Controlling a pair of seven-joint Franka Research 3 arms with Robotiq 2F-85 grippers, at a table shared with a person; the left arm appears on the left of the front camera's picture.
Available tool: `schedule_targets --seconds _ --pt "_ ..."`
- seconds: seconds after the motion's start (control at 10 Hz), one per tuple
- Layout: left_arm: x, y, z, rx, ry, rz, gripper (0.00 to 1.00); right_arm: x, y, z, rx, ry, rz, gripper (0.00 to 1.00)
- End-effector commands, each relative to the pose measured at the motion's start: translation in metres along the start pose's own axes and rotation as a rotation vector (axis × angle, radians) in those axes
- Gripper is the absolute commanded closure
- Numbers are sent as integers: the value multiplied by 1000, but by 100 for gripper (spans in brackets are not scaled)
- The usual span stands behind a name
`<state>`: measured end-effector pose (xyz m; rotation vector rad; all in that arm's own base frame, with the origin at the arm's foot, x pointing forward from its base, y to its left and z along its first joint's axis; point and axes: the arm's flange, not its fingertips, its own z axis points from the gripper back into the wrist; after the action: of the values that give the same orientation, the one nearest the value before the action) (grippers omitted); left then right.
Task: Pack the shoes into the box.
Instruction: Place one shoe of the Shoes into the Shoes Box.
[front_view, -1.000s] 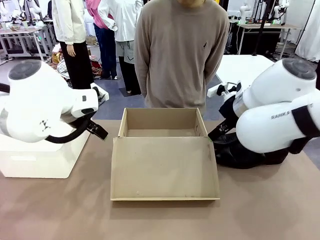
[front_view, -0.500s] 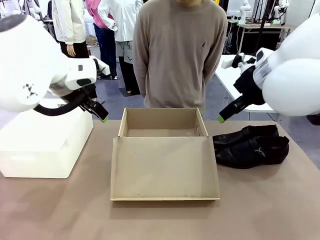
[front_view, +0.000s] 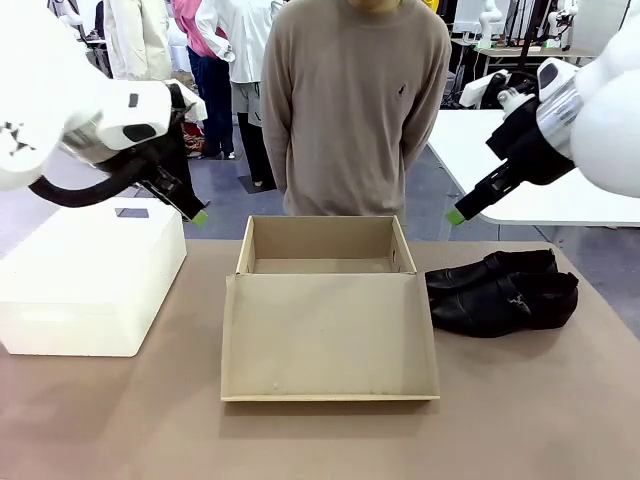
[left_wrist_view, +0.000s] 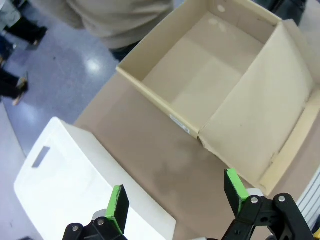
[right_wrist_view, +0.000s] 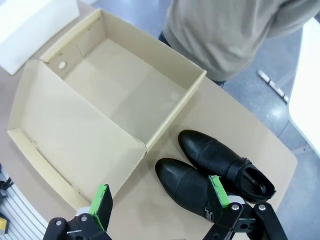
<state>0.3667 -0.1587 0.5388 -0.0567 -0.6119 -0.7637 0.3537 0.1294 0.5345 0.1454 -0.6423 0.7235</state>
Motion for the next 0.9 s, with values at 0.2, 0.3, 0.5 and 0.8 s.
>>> schedule_targets --seconds 0.2,0.3,0.5,0.8 --pt "-21 16 31 -182 -145 -217 0 -19 -15 23 173 -125 114 0" --pt "-22 15 41 -202 -157 -245 0 -20 -16 27 206 -140 139 0" --pt "-21 19 60 -256 -204 -279 0 -21 -16 36 272 -178 189 0" --pt "-11 29 76 -262 -253 -194 0 -20 -15 44 277 -207 201 0"
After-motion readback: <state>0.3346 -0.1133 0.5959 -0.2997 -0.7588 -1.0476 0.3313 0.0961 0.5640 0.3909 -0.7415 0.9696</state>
